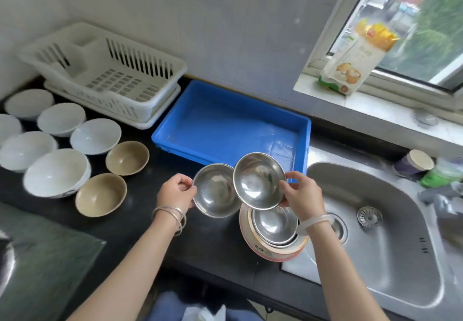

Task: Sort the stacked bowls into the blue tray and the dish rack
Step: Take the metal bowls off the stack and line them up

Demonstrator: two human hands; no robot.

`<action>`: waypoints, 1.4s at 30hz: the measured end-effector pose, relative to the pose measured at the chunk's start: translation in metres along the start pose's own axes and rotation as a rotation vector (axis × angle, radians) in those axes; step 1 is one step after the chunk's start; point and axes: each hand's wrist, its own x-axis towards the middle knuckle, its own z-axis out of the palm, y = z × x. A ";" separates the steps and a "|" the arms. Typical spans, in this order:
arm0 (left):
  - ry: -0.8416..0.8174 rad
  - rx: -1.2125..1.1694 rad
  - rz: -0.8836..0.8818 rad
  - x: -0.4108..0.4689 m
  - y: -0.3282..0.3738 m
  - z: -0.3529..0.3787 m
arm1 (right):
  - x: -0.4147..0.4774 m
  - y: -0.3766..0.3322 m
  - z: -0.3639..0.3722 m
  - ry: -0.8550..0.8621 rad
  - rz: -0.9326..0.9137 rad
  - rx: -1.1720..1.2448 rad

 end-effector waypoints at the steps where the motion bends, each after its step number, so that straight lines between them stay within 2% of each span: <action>1: 0.025 -0.019 -0.026 0.001 -0.006 -0.009 | 0.002 -0.002 0.010 -0.030 0.004 0.006; 6: 0.124 -0.089 -0.139 0.002 -0.043 -0.049 | 0.014 -0.012 0.071 -0.173 0.014 0.023; 13: 0.220 -0.170 -0.260 0.007 -0.086 -0.085 | 0.027 -0.015 0.147 -0.248 -0.007 -0.104; 18: 0.257 -0.172 -0.320 0.011 -0.103 -0.099 | 0.032 -0.017 0.184 -0.327 0.088 -0.097; 29: 0.288 -0.154 -0.381 0.018 -0.116 -0.113 | 0.037 -0.023 0.232 -0.352 0.183 -0.074; 42: 0.356 -0.170 -0.379 0.019 -0.116 -0.115 | 0.035 -0.030 0.251 -0.368 0.205 0.024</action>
